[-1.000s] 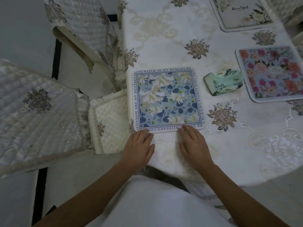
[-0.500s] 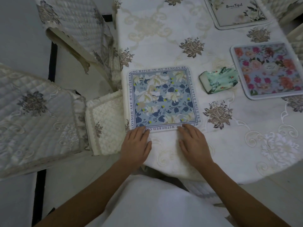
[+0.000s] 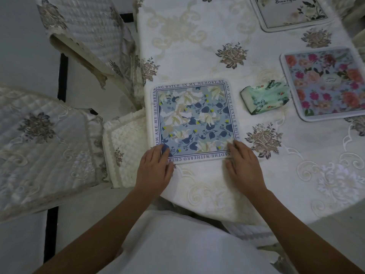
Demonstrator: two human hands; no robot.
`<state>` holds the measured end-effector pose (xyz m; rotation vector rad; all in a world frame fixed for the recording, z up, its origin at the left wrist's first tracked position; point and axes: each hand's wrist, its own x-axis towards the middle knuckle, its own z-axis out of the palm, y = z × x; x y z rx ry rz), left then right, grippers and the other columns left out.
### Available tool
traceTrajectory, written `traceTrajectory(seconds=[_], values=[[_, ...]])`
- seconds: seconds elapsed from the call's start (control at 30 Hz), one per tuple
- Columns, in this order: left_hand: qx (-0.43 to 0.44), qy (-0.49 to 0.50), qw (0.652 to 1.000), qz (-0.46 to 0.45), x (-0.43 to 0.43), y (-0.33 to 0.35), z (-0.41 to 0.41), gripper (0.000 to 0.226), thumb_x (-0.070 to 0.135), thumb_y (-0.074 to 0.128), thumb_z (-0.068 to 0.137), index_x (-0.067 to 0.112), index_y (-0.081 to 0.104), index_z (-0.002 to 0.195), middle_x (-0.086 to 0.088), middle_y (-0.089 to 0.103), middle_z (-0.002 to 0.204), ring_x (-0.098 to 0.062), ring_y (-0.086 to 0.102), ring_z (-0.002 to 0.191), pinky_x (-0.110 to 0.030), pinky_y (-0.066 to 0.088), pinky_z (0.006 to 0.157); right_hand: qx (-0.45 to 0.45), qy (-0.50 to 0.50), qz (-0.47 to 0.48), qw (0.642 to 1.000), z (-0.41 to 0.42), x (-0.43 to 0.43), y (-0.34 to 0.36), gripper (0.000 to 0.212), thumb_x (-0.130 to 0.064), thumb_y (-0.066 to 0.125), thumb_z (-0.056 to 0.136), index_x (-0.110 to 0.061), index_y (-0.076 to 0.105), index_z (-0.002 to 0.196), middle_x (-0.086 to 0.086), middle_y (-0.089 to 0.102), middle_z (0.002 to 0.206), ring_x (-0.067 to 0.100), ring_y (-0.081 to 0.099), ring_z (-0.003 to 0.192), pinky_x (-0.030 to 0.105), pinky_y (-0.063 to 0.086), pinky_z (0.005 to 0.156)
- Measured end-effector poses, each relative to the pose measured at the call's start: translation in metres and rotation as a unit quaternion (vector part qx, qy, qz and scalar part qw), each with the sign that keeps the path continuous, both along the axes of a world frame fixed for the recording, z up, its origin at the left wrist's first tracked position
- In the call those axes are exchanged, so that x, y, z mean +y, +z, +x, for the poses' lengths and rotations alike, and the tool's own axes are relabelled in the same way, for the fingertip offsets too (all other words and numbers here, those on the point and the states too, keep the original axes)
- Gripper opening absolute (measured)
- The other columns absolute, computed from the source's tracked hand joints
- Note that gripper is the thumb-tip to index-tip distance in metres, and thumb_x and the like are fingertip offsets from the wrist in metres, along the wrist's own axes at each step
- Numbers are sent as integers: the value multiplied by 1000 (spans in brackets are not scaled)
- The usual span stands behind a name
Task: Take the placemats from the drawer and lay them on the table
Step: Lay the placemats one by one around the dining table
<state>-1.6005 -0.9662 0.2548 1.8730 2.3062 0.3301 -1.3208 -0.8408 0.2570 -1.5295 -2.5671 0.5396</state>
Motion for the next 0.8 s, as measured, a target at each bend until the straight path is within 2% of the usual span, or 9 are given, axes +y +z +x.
traceTrajectory(seconds=[0.27, 0.7, 0.8], values=[[-5, 8, 1000, -27, 40, 1, -25, 54, 39, 38, 99, 6, 55, 137, -18, 51, 144, -32, 45, 133, -48, 38, 111, -10, 7, -12, 1000, -26, 51, 1, 52, -33, 47, 99, -13, 38, 146, 6, 33, 153, 25, 32, 139, 42, 30, 115], [4, 1, 999, -33, 143, -3, -84, 51, 36, 41, 99, 6, 54, 138, -20, 49, 146, -36, 45, 134, -49, 39, 109, -20, 14, -11, 1000, -93, 161, 6, 52, -28, 52, 96, -7, 41, 142, 16, 38, 149, 34, 38, 133, 44, 35, 110], [5, -6, 999, -31, 169, -2, -94, 51, 38, 38, 100, 7, 54, 136, -19, 49, 145, -35, 44, 134, -49, 38, 110, -16, 0, -21, 1000, -111, 184, 4, 52, -28, 50, 96, -6, 40, 143, 17, 37, 150, 35, 34, 136, 43, 30, 113]])
